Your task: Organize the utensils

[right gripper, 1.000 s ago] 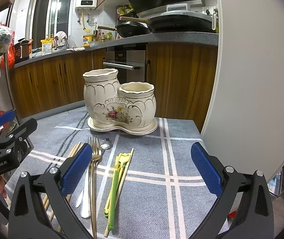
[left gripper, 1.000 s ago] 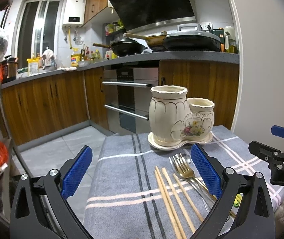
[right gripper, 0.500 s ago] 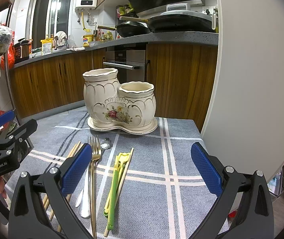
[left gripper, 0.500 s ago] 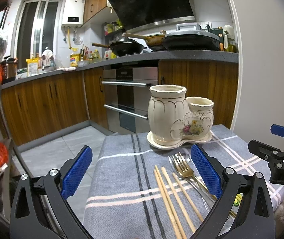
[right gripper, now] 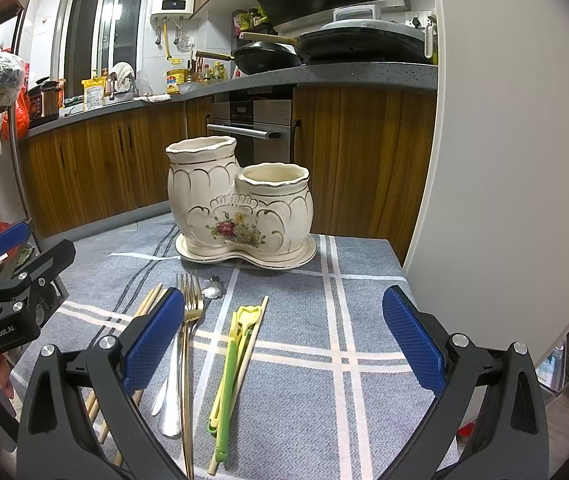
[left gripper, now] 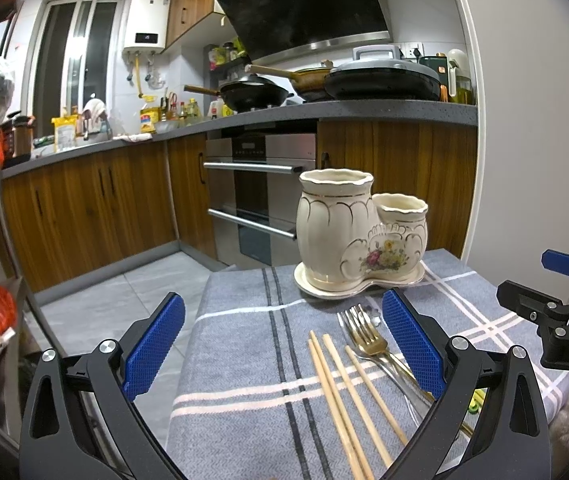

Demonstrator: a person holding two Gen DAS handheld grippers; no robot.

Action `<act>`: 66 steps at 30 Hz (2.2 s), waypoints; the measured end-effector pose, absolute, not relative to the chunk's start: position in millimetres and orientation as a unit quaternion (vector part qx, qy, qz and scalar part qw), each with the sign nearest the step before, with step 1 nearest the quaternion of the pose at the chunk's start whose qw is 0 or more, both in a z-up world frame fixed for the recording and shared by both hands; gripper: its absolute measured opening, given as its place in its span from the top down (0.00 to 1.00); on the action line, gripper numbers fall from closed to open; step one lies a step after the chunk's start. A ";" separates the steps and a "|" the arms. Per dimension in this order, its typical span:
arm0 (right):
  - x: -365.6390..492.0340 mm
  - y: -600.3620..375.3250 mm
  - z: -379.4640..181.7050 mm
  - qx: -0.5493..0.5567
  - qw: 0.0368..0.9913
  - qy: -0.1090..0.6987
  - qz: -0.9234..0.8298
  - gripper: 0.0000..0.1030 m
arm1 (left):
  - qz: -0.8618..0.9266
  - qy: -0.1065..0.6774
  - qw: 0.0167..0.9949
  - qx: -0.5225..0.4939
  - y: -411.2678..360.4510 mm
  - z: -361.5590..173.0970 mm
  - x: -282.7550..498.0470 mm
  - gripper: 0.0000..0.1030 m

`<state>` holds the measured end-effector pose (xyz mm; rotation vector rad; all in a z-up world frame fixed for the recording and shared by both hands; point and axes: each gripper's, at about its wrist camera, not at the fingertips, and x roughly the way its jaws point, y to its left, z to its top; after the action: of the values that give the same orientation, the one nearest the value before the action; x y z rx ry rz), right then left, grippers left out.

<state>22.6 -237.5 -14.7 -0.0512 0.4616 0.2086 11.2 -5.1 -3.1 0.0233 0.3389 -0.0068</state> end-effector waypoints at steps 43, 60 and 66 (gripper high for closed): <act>69.3 -224.0 -58.0 -0.065 0.904 0.372 0.199 0.31 | -0.054 0.333 0.936 0.095 4.9 -47.1 44.5 0.07; 76.5 -198.8 -76.2 -0.084 0.875 0.416 0.234 0.82 | -0.119 0.401 0.905 0.070 -2.3 -59.1 53.7 0.59; 80.4 -198.6 -80.4 -0.079 0.870 0.425 0.237 0.82 | -0.129 0.418 0.897 0.062 -7.8 -61.8 55.1 0.67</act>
<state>80.4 -198.6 -80.4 -0.1648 0.8893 0.4959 55.1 -7.8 -61.8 0.1275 0.8655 -0.2679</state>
